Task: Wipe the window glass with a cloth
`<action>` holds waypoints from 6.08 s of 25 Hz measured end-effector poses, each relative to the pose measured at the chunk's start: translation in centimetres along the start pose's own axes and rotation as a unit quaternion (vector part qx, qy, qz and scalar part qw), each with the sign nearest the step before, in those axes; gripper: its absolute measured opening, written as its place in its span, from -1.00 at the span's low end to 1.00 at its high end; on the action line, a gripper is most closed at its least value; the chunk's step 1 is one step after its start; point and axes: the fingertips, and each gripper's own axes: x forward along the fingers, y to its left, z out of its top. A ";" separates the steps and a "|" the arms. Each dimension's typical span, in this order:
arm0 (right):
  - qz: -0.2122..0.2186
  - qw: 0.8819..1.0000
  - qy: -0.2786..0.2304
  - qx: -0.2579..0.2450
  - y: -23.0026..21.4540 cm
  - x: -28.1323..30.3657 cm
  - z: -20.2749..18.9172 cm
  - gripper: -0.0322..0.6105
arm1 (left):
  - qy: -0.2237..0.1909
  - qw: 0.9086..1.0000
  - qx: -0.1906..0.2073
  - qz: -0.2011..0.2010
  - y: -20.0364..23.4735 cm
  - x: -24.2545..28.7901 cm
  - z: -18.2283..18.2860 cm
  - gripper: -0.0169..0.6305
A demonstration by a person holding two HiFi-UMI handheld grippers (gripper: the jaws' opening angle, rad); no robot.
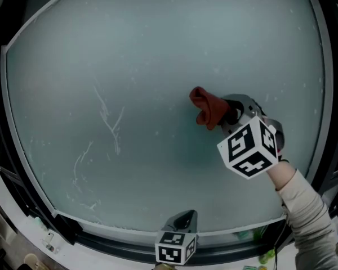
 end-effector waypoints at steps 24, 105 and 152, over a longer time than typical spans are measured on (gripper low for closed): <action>-0.140 0.964 0.054 -0.219 -5.2 4.8 3.6 -0.75 | -0.006 1.000 0.025 -0.001 1.2 3.6 4.2 -0.93; 0.069 0.965 0.115 -0.225 20.2 -6.3 -12.2 -0.75 | 0.012 0.999 0.015 0.036 1.3 1.1 0.2 -0.93; -0.188 0.912 0.168 -0.323 -12.0 0.3 -7.2 -0.75 | 0.031 0.999 0.012 -0.010 -0.1 5.3 -0.6 -0.93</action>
